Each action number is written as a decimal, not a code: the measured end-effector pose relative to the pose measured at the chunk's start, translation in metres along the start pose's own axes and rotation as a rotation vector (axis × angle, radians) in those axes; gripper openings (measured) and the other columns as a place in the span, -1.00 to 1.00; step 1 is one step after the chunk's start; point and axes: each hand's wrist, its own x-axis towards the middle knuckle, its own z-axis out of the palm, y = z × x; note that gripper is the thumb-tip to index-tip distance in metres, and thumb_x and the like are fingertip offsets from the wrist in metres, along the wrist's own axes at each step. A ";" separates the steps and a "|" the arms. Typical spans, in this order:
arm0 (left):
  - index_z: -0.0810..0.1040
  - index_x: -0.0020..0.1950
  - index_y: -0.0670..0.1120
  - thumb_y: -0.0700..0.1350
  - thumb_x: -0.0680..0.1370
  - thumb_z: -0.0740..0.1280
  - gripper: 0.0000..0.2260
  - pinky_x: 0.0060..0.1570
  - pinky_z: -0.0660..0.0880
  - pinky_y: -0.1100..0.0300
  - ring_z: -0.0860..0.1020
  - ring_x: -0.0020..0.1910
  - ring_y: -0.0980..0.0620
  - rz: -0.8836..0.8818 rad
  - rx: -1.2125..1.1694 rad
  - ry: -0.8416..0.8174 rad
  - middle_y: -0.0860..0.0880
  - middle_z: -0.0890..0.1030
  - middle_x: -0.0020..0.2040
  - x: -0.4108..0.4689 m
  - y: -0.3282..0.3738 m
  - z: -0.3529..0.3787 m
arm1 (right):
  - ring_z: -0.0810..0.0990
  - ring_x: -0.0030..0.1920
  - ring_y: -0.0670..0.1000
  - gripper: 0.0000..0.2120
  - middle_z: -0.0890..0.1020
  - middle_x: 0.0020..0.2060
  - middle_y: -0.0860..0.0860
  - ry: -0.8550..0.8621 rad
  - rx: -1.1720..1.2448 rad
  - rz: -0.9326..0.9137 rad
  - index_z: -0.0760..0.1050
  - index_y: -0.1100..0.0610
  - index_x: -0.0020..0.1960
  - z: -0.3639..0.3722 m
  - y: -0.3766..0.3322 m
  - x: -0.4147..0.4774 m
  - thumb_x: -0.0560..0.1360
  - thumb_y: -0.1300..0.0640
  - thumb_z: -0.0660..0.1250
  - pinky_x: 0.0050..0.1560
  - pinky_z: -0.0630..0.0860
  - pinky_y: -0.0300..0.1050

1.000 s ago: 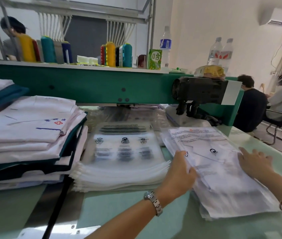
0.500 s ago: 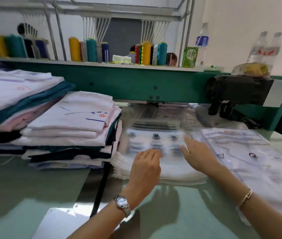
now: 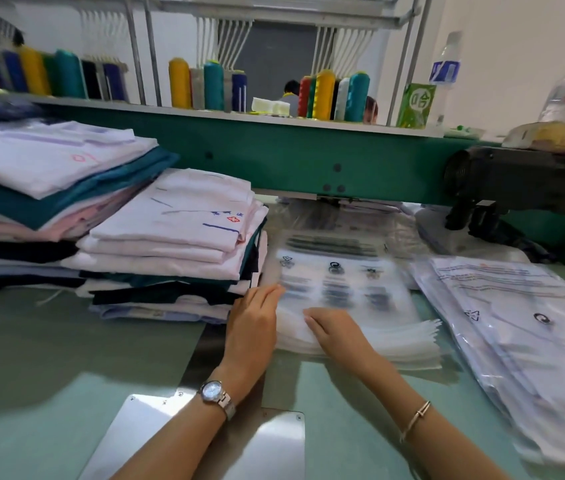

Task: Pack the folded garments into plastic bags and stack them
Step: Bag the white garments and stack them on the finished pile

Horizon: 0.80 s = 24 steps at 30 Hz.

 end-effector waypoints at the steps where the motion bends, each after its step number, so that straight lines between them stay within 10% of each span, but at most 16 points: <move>1: 0.61 0.22 -0.19 -0.42 0.39 0.43 -0.59 0.04 0.56 0.02 0.59 0.14 -0.10 0.002 0.022 0.030 -0.11 0.63 0.17 0.000 -0.001 -0.001 | 0.59 0.04 0.17 -0.78 0.66 -0.03 0.12 0.022 0.010 -0.005 0.55 0.15 -0.06 0.001 0.001 -0.002 0.63 0.09 0.18 0.00 0.43 -0.02; 7: 0.63 0.14 -0.11 -0.22 0.48 0.46 -0.76 -0.06 0.49 0.08 0.57 0.03 -0.09 -0.029 0.121 0.139 -0.08 0.61 0.07 0.001 -0.010 0.001 | 0.59 0.09 0.05 -0.75 0.68 0.04 -0.01 0.189 -0.006 -0.022 0.62 0.08 0.17 0.000 0.004 -0.011 0.58 0.02 0.29 0.08 0.46 -0.07; 15: 0.63 0.12 -0.11 -0.17 0.52 0.41 -0.82 -0.09 0.46 0.08 0.52 0.01 -0.10 -0.011 0.113 0.126 -0.09 0.56 0.03 0.001 -0.015 0.005 | 0.59 -0.28 0.07 -0.94 0.63 -0.30 0.00 0.431 -0.139 -0.163 0.61 0.16 -0.20 -0.004 -0.004 -0.017 0.39 0.27 0.48 -0.34 0.43 -0.16; 24: 0.63 -0.03 -0.08 -0.10 0.51 0.42 -0.91 -0.15 0.43 0.11 0.53 -0.09 -0.06 -0.055 -0.013 0.159 -0.02 0.58 -0.09 0.000 -0.017 -0.003 | 0.59 -0.18 0.04 -0.87 0.64 -0.21 0.01 0.533 -0.076 -0.204 0.60 0.17 -0.12 0.002 -0.007 -0.016 0.36 0.32 0.46 -0.19 0.47 -0.15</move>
